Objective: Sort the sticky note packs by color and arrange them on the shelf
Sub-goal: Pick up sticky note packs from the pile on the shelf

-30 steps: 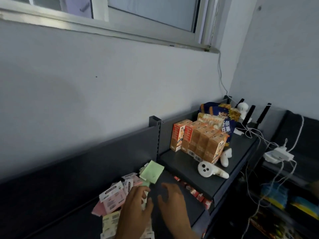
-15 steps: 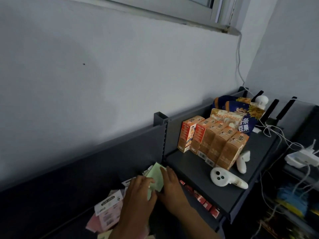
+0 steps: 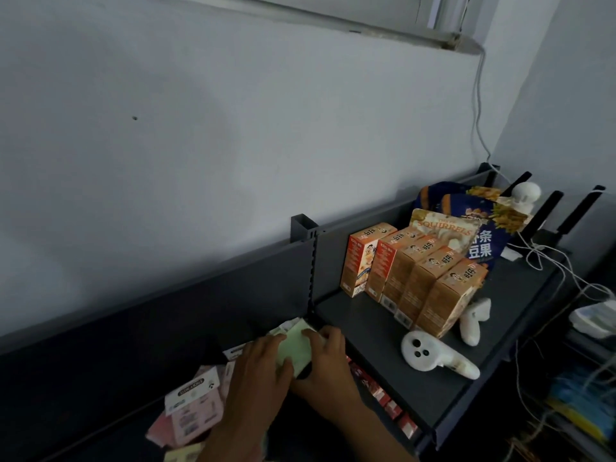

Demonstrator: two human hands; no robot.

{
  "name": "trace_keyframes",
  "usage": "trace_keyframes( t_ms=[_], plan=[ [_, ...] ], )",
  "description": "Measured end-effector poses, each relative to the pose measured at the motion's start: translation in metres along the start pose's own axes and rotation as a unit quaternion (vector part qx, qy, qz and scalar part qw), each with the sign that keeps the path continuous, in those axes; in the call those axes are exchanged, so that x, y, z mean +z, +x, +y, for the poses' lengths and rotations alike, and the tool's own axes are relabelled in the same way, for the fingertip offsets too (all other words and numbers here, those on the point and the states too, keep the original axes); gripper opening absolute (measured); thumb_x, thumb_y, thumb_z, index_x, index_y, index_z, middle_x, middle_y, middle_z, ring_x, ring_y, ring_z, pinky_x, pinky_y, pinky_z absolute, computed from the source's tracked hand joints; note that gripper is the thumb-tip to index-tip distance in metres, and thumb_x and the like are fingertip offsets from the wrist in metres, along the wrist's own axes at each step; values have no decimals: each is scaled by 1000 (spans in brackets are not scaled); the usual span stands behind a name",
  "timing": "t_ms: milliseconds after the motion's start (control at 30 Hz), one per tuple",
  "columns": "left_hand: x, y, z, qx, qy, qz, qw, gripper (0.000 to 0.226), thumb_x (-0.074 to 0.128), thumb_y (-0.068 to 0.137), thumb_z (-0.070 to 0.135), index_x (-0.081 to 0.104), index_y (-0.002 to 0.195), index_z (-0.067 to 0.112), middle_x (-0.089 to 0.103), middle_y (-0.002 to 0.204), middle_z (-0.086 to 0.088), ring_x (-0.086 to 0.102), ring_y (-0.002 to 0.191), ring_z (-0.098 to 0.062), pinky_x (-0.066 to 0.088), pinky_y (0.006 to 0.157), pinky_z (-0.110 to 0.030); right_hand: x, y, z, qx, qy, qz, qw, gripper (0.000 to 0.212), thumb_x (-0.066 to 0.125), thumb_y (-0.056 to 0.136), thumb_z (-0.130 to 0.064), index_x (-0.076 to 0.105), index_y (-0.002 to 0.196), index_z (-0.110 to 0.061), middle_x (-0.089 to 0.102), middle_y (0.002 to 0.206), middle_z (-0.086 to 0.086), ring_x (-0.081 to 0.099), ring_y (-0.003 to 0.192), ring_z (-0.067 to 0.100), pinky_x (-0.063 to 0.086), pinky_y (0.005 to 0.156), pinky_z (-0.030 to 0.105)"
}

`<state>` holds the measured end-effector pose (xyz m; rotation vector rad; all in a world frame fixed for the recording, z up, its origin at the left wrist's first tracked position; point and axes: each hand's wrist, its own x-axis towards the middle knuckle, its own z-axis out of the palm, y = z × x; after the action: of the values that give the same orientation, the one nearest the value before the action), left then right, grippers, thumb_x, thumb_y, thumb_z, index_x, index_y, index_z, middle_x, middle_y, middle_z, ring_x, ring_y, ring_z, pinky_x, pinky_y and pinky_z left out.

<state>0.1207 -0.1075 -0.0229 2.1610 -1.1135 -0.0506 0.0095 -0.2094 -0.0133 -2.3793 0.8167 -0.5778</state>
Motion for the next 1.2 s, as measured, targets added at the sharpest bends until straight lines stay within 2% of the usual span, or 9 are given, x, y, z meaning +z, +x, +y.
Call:
trace_keyframes(
  t_ms=[133,333,400,467,533,667,767,967,1200],
  plan=[
    [6,-9,14,-49,-132,21,990,41,60,97,29,49,136,30,49,132,13,46,124,-7,43,102,-29,-13,-10,-6,2,4,41,999,96,60,71,-77,40,146,-21,19,136,-6,25,127,7,38,101,18],
    [-6,-23,35,-87,-265,75,957,46,57,93,-1,56,122,34,56,124,9,53,111,4,44,83,-14,-29,-30,-3,8,75,-25,997,98,71,71,-72,24,151,-42,23,129,-19,34,120,-4,33,92,6],
    [-12,-28,39,-65,-258,78,961,49,54,92,-5,57,121,34,57,123,13,53,112,2,43,86,-16,-32,-34,1,22,187,-37,981,81,75,80,-56,27,144,-52,33,131,-30,41,120,-11,39,92,7],
    [-14,-34,40,-57,-244,77,965,45,52,93,1,56,119,38,57,122,18,54,113,0,44,90,-22,-29,-37,7,47,291,-14,955,60,68,92,-39,35,141,-49,52,133,-24,55,116,-6,50,94,19],
    [-14,-42,40,-77,-249,73,963,35,47,93,19,56,119,40,58,121,22,56,110,-1,49,89,-31,-25,-40,12,73,312,18,947,39,59,99,-33,47,135,-42,65,123,-13,64,105,1,56,87,26],
    [-13,-59,44,-101,-260,80,957,35,47,88,32,58,122,34,59,116,28,59,106,0,53,88,-38,-24,-48,10,95,302,50,947,6,56,100,-31,62,101,-32,69,96,-14,65,86,1,48,69,18],
    [-13,-68,51,-120,-279,93,948,34,52,88,36,59,121,37,61,116,27,61,104,-2,54,85,-34,-27,-55,12,103,313,62,942,9,55,100,-36,62,96,-31,69,91,-12,65,81,3,52,68,25],
    [-5,-95,63,-191,-295,156,923,23,63,98,28,61,117,41,67,109,10,68,89,-14,60,73,-41,-44,-68,15,69,329,51,940,9,54,102,-32,61,97,-27,67,88,-6,62,77,3,47,61,18],
    [-32,-146,47,-212,-218,251,919,16,59,99,33,65,112,39,69,103,13,65,86,-2,53,66,-22,-22,-81,-15,49,373,-90,922,12,66,95,-32,66,92,-20,70,79,-4,65,67,-3,49,56,17]
  ],
)
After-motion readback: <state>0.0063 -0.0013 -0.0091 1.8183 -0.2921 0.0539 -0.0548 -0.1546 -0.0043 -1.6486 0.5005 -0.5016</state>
